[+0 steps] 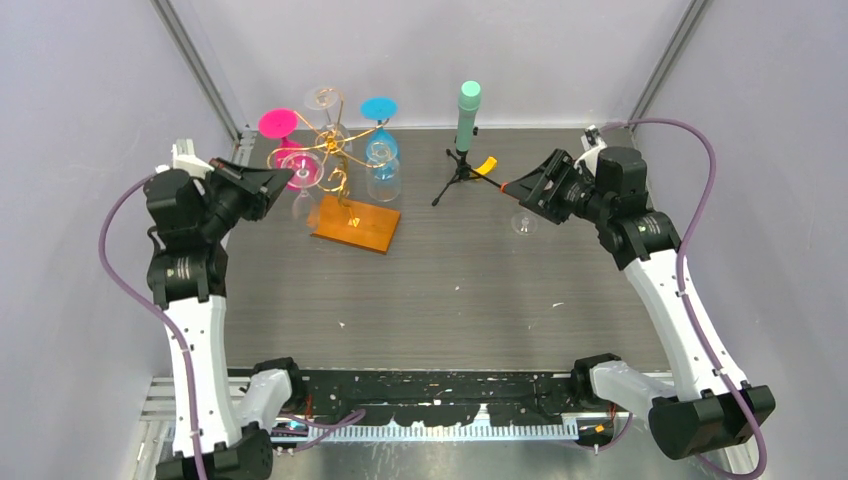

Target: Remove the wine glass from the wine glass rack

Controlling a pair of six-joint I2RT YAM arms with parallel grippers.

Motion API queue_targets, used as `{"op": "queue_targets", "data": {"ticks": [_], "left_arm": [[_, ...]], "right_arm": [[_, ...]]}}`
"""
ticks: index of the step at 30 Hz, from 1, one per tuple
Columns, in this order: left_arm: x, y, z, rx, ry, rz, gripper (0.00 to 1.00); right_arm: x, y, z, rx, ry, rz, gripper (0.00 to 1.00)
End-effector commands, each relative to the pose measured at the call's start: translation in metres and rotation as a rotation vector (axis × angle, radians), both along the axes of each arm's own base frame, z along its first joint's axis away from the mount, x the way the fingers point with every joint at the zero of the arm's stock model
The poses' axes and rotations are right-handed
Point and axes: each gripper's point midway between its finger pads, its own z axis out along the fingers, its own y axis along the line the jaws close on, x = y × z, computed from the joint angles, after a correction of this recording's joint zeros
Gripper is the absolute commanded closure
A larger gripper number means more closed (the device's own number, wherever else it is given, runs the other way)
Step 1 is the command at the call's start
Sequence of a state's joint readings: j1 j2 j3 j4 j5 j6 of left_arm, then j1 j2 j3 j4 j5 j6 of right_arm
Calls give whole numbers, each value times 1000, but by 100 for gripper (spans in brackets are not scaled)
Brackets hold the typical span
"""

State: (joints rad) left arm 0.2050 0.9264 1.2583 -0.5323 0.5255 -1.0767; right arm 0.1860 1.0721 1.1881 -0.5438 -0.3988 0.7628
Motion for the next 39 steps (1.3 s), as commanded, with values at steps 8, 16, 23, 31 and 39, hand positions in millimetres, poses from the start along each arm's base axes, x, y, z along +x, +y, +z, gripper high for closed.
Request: {"op": "queue_targets", "data": {"ticks": [8, 16, 23, 31, 39], "left_arm": [[-69, 0, -1, -12, -5, 108, 100], [-81, -46, -20, -207, 73, -127, 100], [-87, -83, -24, -229, 121, -312, 100], [-99, -114, -11, -305, 132, -462, 100], [-107, -127, 0, -346, 129, -522, 100]], "right_arm": [[-28, 28, 16, 108, -71, 135, 38], [-76, 93, 45, 189, -347, 347, 33], [-111, 139, 63, 178, -588, 506, 32], [-127, 182, 57, 27, -836, 657, 32], [-137, 210, 70, 76, -1040, 724, 33]]}}
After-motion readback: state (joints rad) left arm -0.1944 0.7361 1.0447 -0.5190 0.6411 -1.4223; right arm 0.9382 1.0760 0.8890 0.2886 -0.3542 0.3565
